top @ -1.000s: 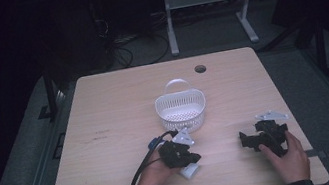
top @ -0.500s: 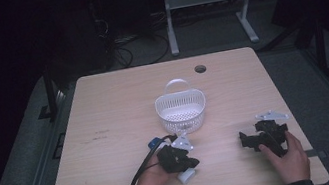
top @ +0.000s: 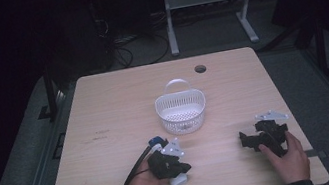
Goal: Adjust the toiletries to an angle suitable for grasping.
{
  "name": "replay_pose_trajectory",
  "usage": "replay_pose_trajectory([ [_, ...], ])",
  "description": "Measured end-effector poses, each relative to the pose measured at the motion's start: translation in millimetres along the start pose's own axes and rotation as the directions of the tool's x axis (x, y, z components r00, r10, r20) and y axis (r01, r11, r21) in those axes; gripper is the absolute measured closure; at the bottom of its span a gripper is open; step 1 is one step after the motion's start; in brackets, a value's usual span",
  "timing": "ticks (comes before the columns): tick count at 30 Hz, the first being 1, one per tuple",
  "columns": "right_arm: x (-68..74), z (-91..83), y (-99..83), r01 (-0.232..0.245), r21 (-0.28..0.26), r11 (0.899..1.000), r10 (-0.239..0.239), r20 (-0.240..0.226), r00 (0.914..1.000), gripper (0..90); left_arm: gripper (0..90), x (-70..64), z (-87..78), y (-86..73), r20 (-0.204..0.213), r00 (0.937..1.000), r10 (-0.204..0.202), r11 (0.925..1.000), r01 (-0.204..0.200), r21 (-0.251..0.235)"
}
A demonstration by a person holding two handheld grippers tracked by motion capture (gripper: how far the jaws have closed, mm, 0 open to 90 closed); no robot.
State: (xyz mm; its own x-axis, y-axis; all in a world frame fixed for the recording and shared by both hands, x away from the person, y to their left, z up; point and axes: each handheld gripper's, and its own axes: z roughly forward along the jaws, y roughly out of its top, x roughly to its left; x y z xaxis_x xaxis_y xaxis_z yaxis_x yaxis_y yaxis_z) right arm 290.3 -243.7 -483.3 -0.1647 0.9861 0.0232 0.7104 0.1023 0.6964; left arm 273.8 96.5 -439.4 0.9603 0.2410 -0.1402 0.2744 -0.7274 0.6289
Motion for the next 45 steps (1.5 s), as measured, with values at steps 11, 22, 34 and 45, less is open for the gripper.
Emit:
replay_pose_trajectory([
  [11,0.0,0.0,0.0,0.000,0.000,1.000,0.000,0.000,1.0000,0.0,89.9,-1.0,-11.2,-13.1,-0.001,0.9999,-0.013,0.9998,0.013,-0.018],
  [22,0.0,0.0,0.0,0.000,0.000,1.000,0.000,0.000,1.0000,0.0,89.9,-7.0,-20.7,-22.9,-0.011,0.9999,-0.011,0.9999,0.011,-0.013],
  [34,0.0,0.0,0.0,0.000,0.000,1.000,0.000,0.000,1.0000,0.0,89.9,-10.5,-27.8,-35.2,-0.024,0.9994,-0.024,0.9997,0.023,-0.005],
  [45,0.0,0.0,0.0,0.000,0.000,1.000,0.000,0.000,1.0000,0.0,89.9,-9.9,-41.1,-50.1,-0.052,0.9975,-0.047,0.9989,0.047,-0.006],
])
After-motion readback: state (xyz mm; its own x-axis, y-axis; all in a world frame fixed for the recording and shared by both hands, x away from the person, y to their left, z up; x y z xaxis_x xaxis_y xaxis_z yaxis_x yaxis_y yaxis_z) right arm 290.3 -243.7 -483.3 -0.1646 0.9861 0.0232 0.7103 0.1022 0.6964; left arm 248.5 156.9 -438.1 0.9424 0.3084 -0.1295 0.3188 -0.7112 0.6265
